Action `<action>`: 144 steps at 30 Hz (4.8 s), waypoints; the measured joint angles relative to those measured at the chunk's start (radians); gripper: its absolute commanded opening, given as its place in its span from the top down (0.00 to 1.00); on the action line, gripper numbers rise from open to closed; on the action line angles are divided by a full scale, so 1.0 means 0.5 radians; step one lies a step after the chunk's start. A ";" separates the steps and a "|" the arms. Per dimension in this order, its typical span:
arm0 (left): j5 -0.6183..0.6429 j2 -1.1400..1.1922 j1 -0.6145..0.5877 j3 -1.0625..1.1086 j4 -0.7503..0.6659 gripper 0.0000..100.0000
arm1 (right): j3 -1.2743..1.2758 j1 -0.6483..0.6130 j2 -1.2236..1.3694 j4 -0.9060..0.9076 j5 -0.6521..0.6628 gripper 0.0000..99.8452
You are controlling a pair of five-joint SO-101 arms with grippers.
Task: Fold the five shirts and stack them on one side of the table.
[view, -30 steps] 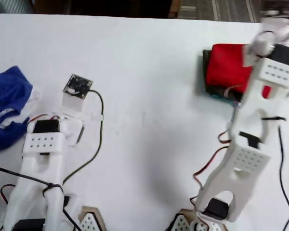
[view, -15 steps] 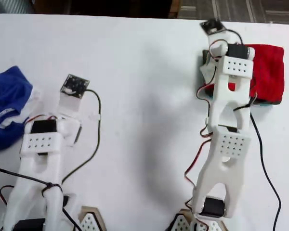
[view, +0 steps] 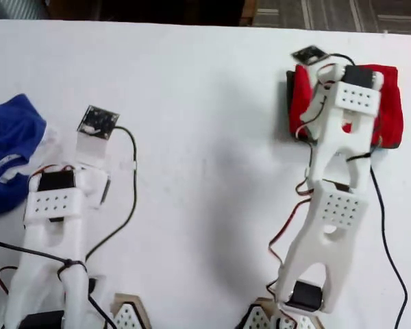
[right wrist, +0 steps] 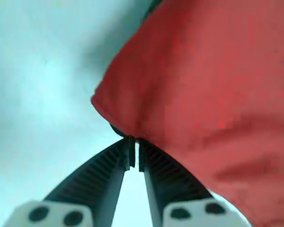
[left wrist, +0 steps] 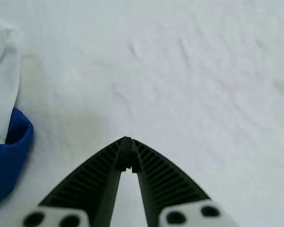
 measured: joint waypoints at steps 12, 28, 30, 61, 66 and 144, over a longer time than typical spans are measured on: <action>0.000 0.000 -0.006 0.000 -0.037 0.97 | -0.003 -0.203 -0.479 -0.049 -0.144 0.98; 0.000 0.000 -0.006 0.000 -0.037 0.97 | 0.000 -0.175 0.083 -0.028 -0.236 0.98; 0.000 0.000 -0.006 0.000 -0.037 0.97 | 0.000 -0.172 0.000 -0.012 -0.236 0.98; -0.371 0.853 -1.320 -1.178 0.092 0.74 | 3.382 -0.657 -3.148 -0.623 -0.442 0.96; -0.362 1.390 -1.350 -1.829 0.519 0.74 | 3.833 -0.657 -3.284 -0.832 -0.442 0.81; -0.135 3.093 -1.399 -4.213 1.587 0.98 | 3.952 -0.654 -3.397 -0.982 -0.454 0.84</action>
